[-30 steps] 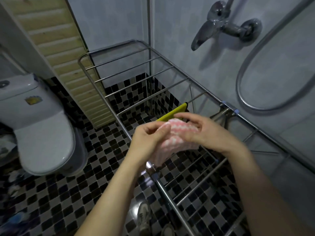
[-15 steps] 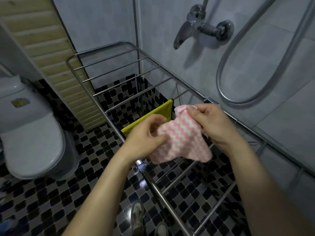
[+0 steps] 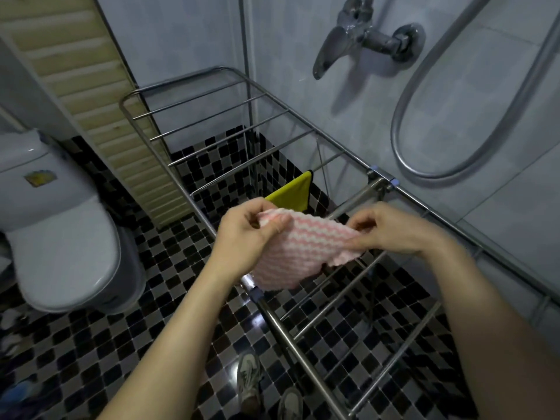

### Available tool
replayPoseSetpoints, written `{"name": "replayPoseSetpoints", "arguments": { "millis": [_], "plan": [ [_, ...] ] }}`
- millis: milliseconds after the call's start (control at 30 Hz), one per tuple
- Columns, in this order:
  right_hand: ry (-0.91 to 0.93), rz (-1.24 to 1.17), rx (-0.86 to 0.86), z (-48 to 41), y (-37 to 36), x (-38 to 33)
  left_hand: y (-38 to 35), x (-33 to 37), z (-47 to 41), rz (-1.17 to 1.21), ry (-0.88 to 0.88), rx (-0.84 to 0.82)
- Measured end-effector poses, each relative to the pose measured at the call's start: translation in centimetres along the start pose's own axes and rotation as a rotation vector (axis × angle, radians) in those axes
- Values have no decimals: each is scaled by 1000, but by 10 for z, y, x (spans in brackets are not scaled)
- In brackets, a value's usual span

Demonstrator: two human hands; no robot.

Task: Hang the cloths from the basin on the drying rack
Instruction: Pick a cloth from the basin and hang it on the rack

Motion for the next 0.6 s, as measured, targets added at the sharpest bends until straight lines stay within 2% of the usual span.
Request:
{"name": "replayPoseSetpoints", "arguments": {
  "millis": [67, 200, 267, 333, 433, 600],
  "plan": [
    [-3, -64, 16, 3, 9, 9, 4, -8, 3, -30, 21, -47],
    [59, -650, 53, 1, 19, 6, 2, -19, 9, 216, 95, -146],
    [26, -782, 117, -13, 19, 9, 3, -25, 8, 314, 156, -139],
    [-38, -727, 231, -34, 11, 15, 4, -41, 5, 250, 233, -63],
    [-129, -502, 354, -68, -13, 21, 11, -79, -6, -106, 319, 111],
    [-135, -218, 472, -106, -38, 24, 18, -104, -17, -623, 315, 212]
  ]
}}
Point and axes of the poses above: each hand's wrist, its own z-axis away from the middle knuckle, its own y-axis out of the back of the hand, x = y × z, the point moved 5 cm from there along -z, towards the middle knuckle, and after that the axes turned 5 degrees about -z, right-handed, at the moved point
